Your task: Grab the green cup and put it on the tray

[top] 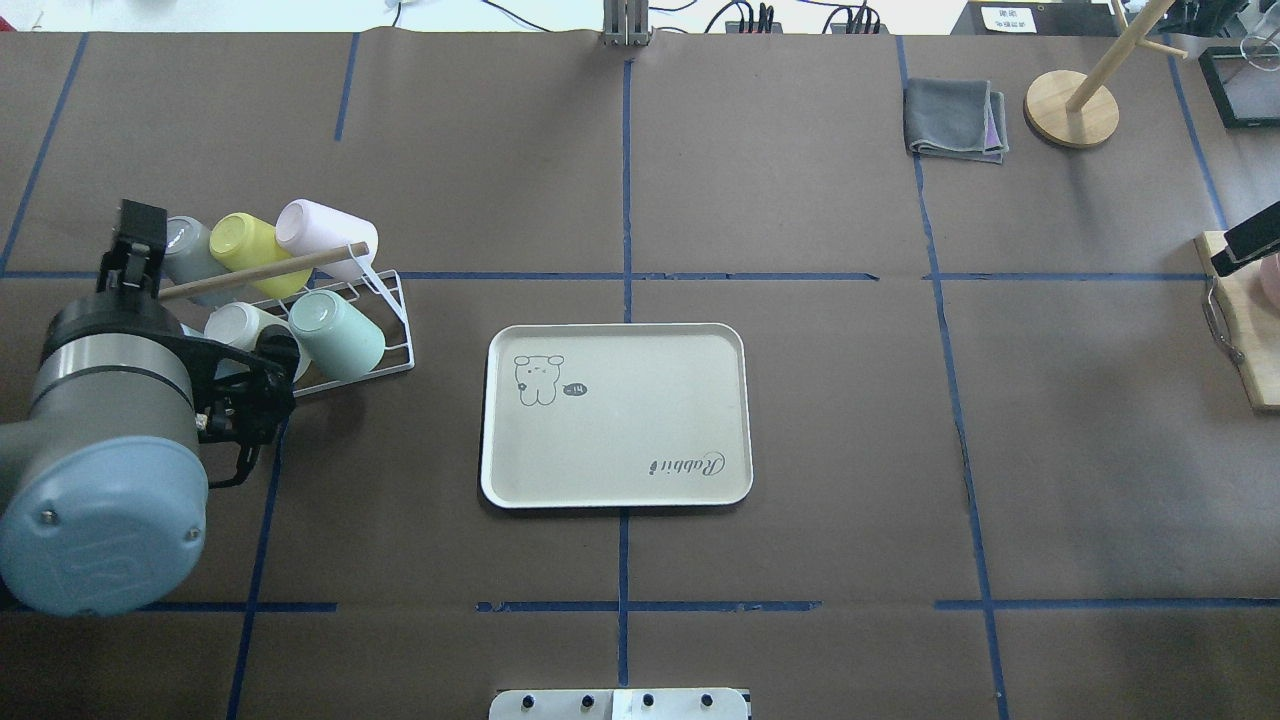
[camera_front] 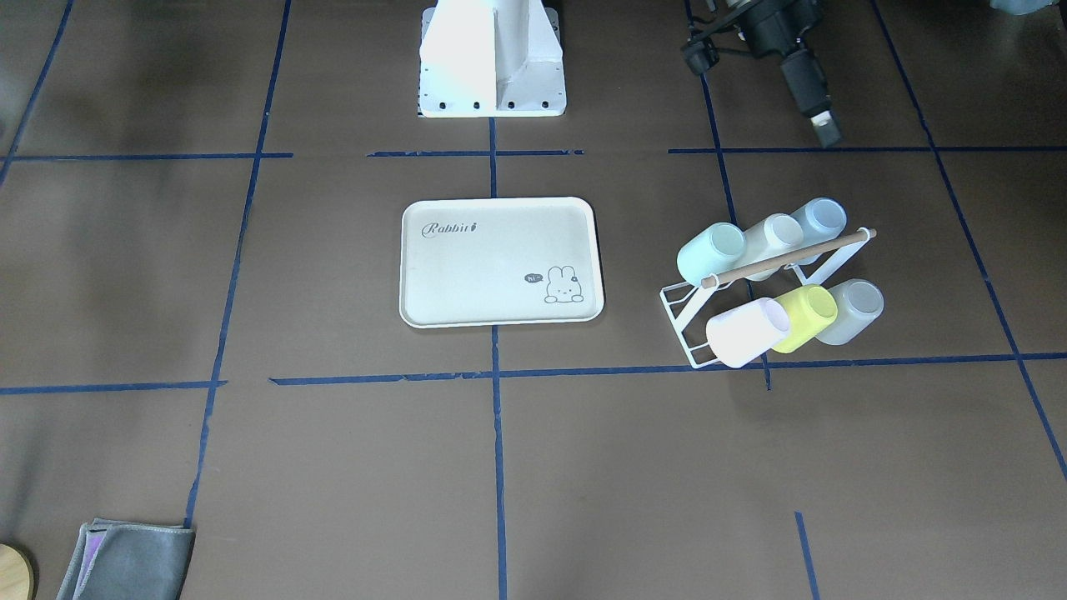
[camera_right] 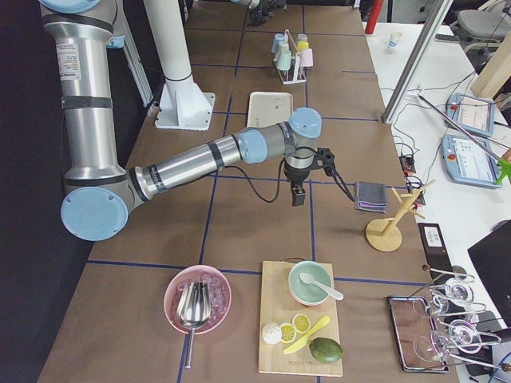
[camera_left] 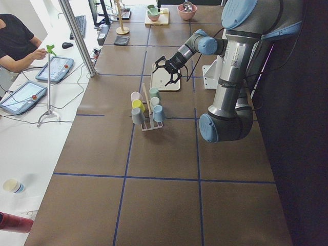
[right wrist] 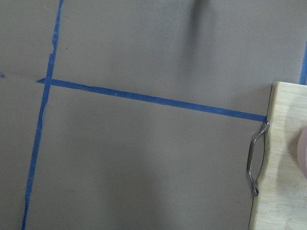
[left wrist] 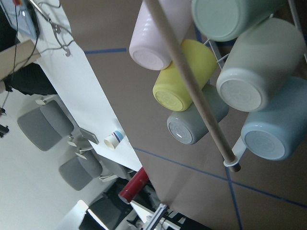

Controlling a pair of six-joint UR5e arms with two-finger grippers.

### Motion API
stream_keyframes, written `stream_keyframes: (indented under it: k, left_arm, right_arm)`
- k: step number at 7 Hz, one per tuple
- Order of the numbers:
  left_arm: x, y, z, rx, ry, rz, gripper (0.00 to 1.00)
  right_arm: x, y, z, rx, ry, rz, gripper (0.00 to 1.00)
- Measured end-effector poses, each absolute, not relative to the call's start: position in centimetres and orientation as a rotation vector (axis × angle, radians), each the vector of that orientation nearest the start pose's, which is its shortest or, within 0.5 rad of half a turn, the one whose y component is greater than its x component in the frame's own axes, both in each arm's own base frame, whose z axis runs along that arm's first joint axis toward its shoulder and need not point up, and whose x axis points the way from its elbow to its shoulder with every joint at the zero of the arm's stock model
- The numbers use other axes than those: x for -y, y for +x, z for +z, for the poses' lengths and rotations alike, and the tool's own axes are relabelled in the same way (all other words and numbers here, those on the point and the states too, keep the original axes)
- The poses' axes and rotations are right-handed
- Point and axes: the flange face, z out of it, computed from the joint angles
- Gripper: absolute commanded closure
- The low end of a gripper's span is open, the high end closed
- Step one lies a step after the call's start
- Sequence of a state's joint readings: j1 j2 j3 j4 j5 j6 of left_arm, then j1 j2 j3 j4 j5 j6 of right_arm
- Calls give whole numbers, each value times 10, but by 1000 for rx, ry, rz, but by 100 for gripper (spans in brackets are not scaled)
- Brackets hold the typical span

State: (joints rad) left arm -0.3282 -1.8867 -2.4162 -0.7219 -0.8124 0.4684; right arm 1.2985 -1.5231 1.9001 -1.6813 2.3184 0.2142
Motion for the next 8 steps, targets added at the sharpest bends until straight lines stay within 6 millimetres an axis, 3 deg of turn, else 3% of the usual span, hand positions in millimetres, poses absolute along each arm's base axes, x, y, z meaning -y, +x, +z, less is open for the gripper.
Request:
stream_keyframes:
  k: [4, 8]
  left_arm:
    - [325, 403, 255, 968, 497, 1801, 0]
    - [318, 453, 283, 1110, 436, 1870, 0]
  right_arm:
    - [500, -73, 493, 805, 47, -152, 0]
    - [503, -75, 500, 821, 26, -149, 0]
